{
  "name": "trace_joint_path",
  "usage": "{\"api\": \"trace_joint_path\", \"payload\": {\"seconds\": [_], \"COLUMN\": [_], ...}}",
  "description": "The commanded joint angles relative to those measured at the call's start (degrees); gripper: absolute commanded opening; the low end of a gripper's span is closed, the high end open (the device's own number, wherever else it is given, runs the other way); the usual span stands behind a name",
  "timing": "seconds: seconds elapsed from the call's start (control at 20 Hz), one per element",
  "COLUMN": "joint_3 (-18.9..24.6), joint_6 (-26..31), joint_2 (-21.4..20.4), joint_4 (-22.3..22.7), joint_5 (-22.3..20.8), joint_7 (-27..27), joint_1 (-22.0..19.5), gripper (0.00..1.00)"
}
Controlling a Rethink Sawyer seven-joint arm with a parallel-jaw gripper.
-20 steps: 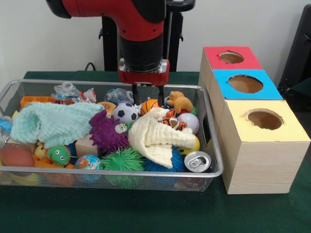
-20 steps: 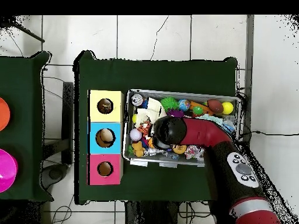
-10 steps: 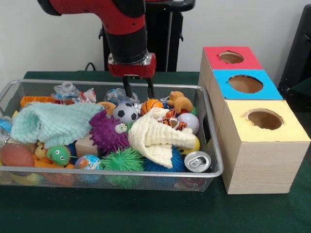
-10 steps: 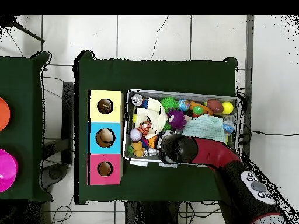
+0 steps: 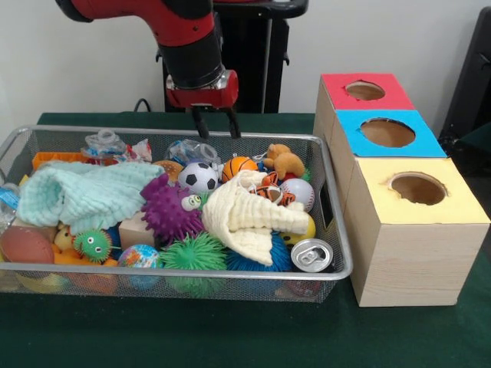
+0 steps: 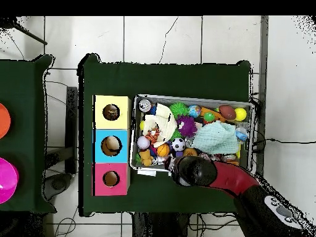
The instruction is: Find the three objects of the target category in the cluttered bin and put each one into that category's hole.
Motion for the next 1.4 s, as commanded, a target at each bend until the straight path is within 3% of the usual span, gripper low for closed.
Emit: {"api": "trace_joint_path", "payload": {"seconds": [0.05,0.45,1.4], "joint_3": [6.4,7.7,9.9], "joint_6": [-1.4,2.1,13.0], "joint_2": [2.9,7.0,4.4], "joint_4": [2.6,-3.1,-10.6], "joint_5": [-4.0,-7.8,-11.2], "joint_7": [-6.6,-10.2,-13.1], "joint_1": [-6.3,-10.1,-9.8], "gripper": [1.0,1.0,1.0]}}
